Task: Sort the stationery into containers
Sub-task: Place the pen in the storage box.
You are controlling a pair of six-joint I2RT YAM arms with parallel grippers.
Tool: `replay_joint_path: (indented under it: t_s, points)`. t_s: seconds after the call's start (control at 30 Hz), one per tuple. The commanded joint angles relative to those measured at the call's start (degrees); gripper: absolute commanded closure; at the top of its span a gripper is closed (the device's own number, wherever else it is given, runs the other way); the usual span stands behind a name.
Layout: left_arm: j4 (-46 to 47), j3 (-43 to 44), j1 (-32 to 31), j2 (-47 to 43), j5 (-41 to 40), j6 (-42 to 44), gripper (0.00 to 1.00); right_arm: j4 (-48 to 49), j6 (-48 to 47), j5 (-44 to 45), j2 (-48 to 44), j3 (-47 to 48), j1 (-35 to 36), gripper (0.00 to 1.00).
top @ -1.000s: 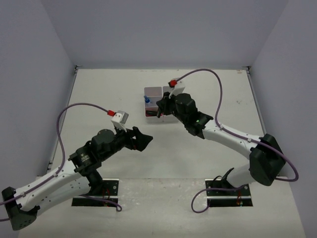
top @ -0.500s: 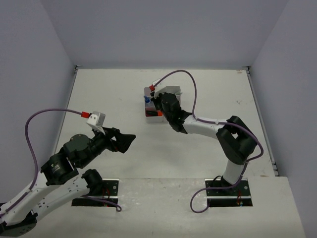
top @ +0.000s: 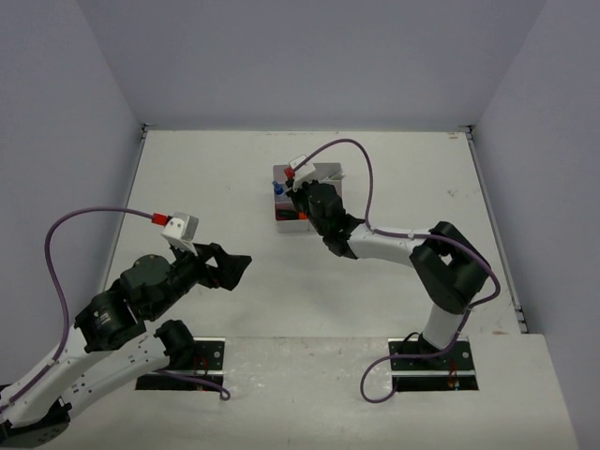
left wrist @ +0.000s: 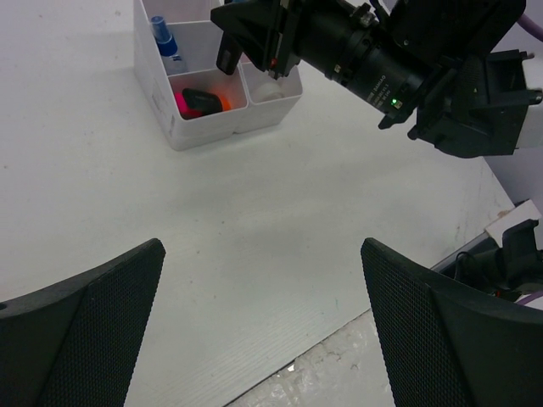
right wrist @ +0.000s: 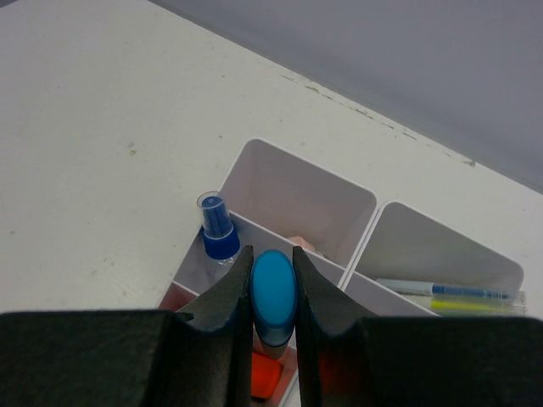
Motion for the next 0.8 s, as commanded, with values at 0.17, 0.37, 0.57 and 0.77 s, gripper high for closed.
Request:
replay_joint_path:
  t_s: [0.17,0.37,0.57,0.77]
  points:
    - [1.47,-0.51,0.16,0.37,-0.13,2.19,0.00,-0.21,0.67,1.24,-3.80,-1.17,1.54,1.00]
    - [1.46,-0.51,0.16,-0.84,-0.17,2.12,0.00,-6.89,1.51,1.72,-1.90,1.29,1.51,1.00]
    - [1.38,-0.28,0.07,-1.56,0.04,2.19,0.00,-9.88,2.58,1.24,-0.70,1.75,1.60,0.91]
    - [1.30,0.06,0.16,-1.68,0.66,2.47,0.00,-11.03,2.34,1.50,0.38,2.18,1.51,0.63]
